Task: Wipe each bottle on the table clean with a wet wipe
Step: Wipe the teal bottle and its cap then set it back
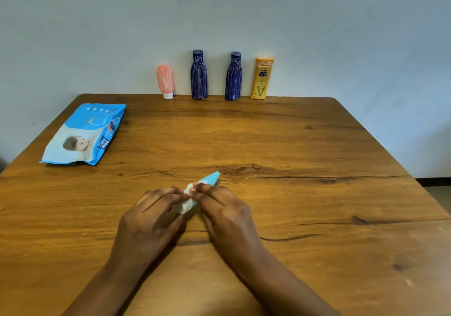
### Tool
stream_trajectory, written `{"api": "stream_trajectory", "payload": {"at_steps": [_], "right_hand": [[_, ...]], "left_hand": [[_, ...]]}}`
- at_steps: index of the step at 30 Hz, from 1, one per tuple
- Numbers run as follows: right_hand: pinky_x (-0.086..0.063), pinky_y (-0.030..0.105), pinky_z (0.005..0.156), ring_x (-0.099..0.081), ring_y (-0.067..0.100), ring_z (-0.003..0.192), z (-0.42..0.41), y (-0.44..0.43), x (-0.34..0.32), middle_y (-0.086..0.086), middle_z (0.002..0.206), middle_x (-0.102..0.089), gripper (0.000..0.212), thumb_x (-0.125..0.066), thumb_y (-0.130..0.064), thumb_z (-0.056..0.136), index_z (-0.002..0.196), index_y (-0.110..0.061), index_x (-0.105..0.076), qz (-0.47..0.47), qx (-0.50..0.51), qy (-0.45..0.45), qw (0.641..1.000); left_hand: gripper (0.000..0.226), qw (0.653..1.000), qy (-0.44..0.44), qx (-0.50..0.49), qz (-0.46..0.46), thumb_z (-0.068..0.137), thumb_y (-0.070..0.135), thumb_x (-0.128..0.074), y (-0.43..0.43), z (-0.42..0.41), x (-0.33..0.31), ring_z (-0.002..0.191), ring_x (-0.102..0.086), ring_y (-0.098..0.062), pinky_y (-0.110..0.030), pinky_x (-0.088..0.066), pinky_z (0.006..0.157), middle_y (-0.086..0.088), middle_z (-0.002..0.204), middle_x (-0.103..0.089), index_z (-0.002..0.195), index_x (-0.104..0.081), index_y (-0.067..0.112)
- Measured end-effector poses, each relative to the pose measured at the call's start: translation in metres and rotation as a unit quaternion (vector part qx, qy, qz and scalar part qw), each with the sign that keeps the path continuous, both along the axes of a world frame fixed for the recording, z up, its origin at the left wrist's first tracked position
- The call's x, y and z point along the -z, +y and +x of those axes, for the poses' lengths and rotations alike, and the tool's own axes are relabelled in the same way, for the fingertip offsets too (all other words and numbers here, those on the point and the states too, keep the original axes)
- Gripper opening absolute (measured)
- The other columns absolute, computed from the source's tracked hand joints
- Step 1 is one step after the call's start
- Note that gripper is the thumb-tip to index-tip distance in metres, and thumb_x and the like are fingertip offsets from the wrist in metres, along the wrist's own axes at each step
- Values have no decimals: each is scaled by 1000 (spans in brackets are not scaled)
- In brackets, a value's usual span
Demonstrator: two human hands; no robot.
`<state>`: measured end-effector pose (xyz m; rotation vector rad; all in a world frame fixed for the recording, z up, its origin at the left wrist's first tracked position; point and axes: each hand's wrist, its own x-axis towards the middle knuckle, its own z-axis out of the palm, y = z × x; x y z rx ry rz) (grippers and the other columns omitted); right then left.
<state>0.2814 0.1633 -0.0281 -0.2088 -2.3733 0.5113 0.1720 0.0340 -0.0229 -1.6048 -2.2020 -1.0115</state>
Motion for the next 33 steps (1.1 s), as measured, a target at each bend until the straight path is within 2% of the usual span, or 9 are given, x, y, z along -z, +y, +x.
{"api": "stream_trajectory", "payload": {"at_steps": [7, 9, 11, 13, 16, 19, 23, 28, 33], "right_hand": [[-47, 27, 66, -66, 23, 74, -13, 55, 6, 8, 85, -70, 25, -63, 3, 72, 93, -7, -72, -28, 113, -74, 990], [-52, 28, 73, -66, 17, 80, -5, 66, -3, 4, 91, -71, 28, -60, 5, 77, 98, -9, -72, -137, 155, -15, 978], [-56, 32, 76, -67, 13, 85, 3, 76, -9, 2, 95, -72, 28, -56, 4, 84, 101, -13, -71, -375, 167, 37, 911], [-56, 41, 79, -68, 22, 92, 9, 83, -10, 10, 100, -71, 27, -54, 5, 87, 102, -12, -69, -591, 112, 82, 795], [-56, 37, 76, -69, 24, 85, 14, 83, -26, 12, 95, -72, 25, -54, 7, 87, 104, -5, -68, -679, 41, 104, 726], [-54, 21, 64, -67, 10, 73, 14, 80, -56, 4, 88, -73, 23, -54, 6, 86, 104, -3, -67, -650, -57, 84, 753], [-52, 21, 77, -65, 11, 89, 4, 74, -90, 2, 102, -70, 21, -59, -3, 86, 103, -11, -68, -543, -131, -21, 829], [-51, 23, 87, -60, 5, 99, -7, 60, -106, -12, 101, -66, 19, -57, -10, 89, 99, -23, -66, -373, -121, -155, 907], [-51, 24, 85, -62, 6, 96, -4, 54, -88, -6, 101, -70, 21, -56, -5, 90, 99, -18, -70, -431, -102, -67, 894]], "left_hand": [[28, 1000, -10, -8, 19, 77, 28, -61, 1, 1, 0, 96, -58, -4, -15, -48, 82, 3, 103, -65, 97, -68, 10], [27, 998, -39, -23, 37, 76, 27, -72, 2, 1, 0, 97, -58, 1, -8, -46, 83, 8, 101, -65, 96, -68, 11], [32, 985, -141, -56, 81, 67, 22, -82, 4, 2, 1, 96, -61, 2, -9, -49, 80, 16, 97, -67, 94, -68, 15], [36, 948, -282, -72, 131, 59, 14, -80, 5, 2, 0, 92, -65, -4, -17, -55, 75, 13, 95, -71, 93, -69, 20], [38, 894, -410, -53, 171, 62, -4, -75, 7, 0, -3, 89, -68, -6, -22, -58, 66, 12, 95, -72, 94, -67, 16], [39, 864, -465, -23, 190, 63, -8, -71, 8, -4, -7, 86, -69, -5, -21, -58, 64, 11, 90, -74, 95, -66, 14], [38, 831, -517, -5, 207, 50, 16, -80, 7, -9, -7, 93, -69, -12, -23, -58, 69, 5, 97, -74, 88, -75, 23], [68, 818, -534, 1, 213, 30, 53, -90, 3, -10, -9, 96, -68, -12, -23, -58, 70, 1, 102, -73, 91, -75, 26], [68, 802, -545, -5, 242, 30, 52, -91, 4, -9, -10, 93, -69, -14, -22, -57, 69, -2, 98, -74, 88, -75, 21]]}}
